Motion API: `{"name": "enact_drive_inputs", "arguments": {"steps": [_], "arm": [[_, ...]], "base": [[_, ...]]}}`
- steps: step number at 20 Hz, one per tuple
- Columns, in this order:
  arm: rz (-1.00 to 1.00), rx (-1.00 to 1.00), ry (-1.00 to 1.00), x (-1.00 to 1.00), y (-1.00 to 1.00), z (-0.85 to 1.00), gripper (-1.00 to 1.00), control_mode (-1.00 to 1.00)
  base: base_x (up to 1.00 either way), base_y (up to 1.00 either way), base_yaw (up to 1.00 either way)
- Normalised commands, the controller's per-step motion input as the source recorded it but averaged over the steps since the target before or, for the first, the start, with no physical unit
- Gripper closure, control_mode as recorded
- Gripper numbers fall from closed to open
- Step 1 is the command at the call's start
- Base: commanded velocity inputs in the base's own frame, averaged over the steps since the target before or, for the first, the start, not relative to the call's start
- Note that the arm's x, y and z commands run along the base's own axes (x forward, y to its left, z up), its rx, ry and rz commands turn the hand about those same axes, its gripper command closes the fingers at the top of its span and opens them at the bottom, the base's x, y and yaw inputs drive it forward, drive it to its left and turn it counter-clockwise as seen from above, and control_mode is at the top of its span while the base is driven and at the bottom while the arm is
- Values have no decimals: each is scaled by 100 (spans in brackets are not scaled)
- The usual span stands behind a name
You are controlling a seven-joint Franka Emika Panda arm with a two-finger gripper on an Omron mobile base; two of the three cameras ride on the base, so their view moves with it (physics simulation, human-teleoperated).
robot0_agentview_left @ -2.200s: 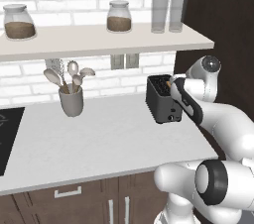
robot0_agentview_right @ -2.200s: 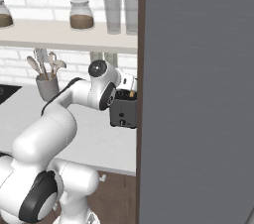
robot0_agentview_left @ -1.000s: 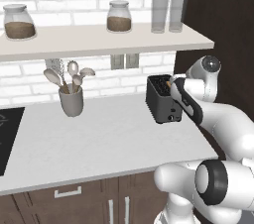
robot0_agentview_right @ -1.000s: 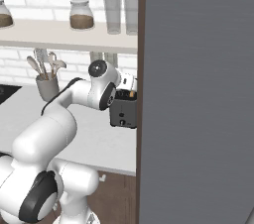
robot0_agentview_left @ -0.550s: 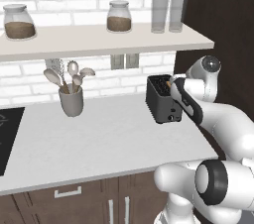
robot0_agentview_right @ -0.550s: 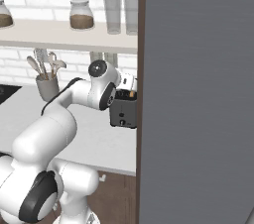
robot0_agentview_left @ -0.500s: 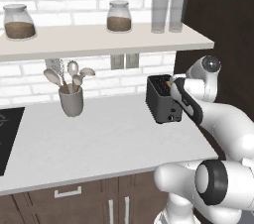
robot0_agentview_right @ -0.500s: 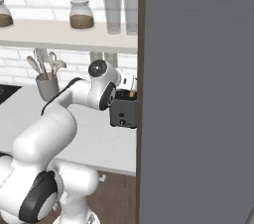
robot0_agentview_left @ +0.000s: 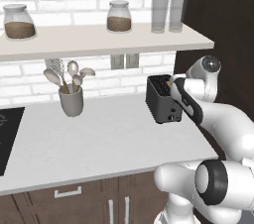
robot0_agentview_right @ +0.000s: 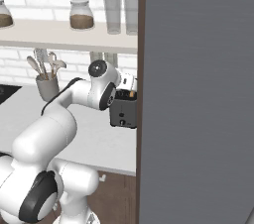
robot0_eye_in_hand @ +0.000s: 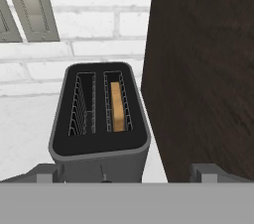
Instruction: Start the toaster. Once the lever pops up, take the bread to the plate on the dining counter.
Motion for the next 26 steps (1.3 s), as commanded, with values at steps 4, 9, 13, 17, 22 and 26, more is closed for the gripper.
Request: {"name": "enact_drive_inputs", "arguments": {"steps": [4,9,13,17,22,26], "arm": [[0,0,0,0,0,0,-100,-100],[0,0,0,0,0,0,-100,-100],[0,0,0,0,0,0,-100,-100],[0,0,0,0,0,0,-100,-100],[0,0,0,0,0,0,-100,-100],[0,0,0,0,0,0,-100,-100]], "base": [[0,0,0],[0,0,0],[0,0,0],[0,0,0],[0,0,0],[0,0,0]]}}
